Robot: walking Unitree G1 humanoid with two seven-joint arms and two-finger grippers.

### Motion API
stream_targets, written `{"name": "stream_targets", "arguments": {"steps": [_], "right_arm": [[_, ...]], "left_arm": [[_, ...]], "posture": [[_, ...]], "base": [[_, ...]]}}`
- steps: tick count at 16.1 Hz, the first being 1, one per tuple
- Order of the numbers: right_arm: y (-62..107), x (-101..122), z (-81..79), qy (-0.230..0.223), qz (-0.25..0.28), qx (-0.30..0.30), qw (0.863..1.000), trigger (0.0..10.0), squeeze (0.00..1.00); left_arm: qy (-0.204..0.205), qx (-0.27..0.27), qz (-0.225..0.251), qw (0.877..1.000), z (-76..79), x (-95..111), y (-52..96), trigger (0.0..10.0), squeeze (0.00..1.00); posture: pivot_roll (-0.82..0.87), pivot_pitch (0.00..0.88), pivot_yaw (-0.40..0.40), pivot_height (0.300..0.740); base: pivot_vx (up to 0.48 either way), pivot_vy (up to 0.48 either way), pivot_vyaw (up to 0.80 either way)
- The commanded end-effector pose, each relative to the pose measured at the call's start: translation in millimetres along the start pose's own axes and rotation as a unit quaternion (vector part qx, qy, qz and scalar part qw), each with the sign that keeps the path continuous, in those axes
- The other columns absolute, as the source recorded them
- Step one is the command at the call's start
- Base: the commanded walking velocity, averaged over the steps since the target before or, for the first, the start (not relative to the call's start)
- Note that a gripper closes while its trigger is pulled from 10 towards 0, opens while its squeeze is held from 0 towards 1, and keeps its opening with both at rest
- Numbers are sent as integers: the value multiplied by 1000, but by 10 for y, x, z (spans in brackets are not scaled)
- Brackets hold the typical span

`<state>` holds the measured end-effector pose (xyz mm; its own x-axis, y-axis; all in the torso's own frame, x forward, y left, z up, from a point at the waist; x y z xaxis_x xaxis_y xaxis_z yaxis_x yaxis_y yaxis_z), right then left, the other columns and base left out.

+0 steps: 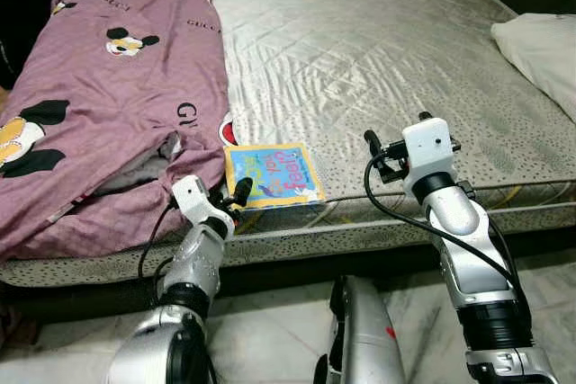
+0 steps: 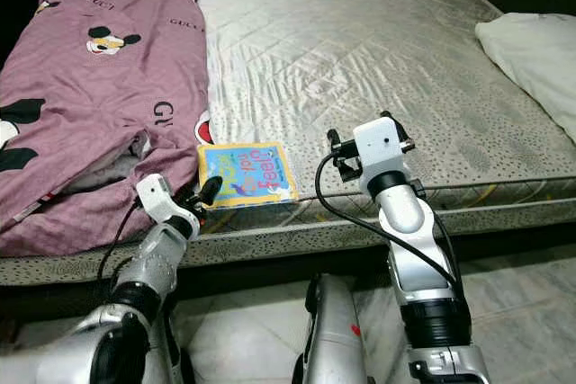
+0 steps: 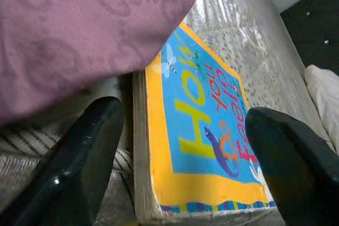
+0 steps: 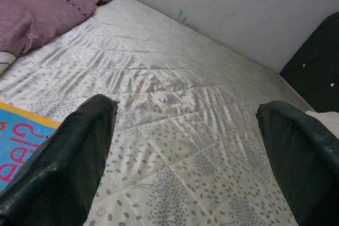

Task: Clean up the room

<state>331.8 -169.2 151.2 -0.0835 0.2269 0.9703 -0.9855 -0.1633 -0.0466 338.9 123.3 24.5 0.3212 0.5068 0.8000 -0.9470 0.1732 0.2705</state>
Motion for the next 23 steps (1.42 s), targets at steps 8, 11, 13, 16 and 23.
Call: {"name": "stream_targets", "arguments": {"steps": [8,11,13,16,23], "right_arm": [[-9,89,69,7,14,-4,1000,10000,0],[-7,99,94,10,15,-7,1000,10000,0],[-3,109,102,10,17,-10,1000,10000,0],[12,98,118,10,16,-14,1000,10000,0],[-12,113,130,10,18,-18,1000,10000,0]], "left_arm": [[-14,-16,-52,998,4,-130,-15,10000,0],[-17,-36,-61,997,45,-129,-31,0,0],[-17,-37,-61,997,52,-124,-38,0,0],[-19,-37,-62,997,45,-123,-38,0,0],[-24,-34,-59,997,32,-105,-41,0,0]], "posture": [[-244,0,-108,535],[-261,0,-103,535],[-268,0,-96,535],[-269,0,-92,535],[-268,0,-89,535]], "base": [[0,0,0],[0,0,0],[0,0,0],[0,0,0],[0,0,0]]}}
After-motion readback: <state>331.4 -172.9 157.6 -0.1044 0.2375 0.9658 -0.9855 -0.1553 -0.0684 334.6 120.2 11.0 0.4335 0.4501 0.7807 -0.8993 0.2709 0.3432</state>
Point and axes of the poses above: a point about 5 cm out from each wrist's last joint towards the gripper, its own y axis pointing back from the gripper into the wrist, its own x axis along the axis of the wrist's last joint, z = x × y, the point moved 2 cm from there along -y, pointing out of the wrist towards the gripper, and after that the axes turned 7 degrees about -y, right-handed, at the moved point
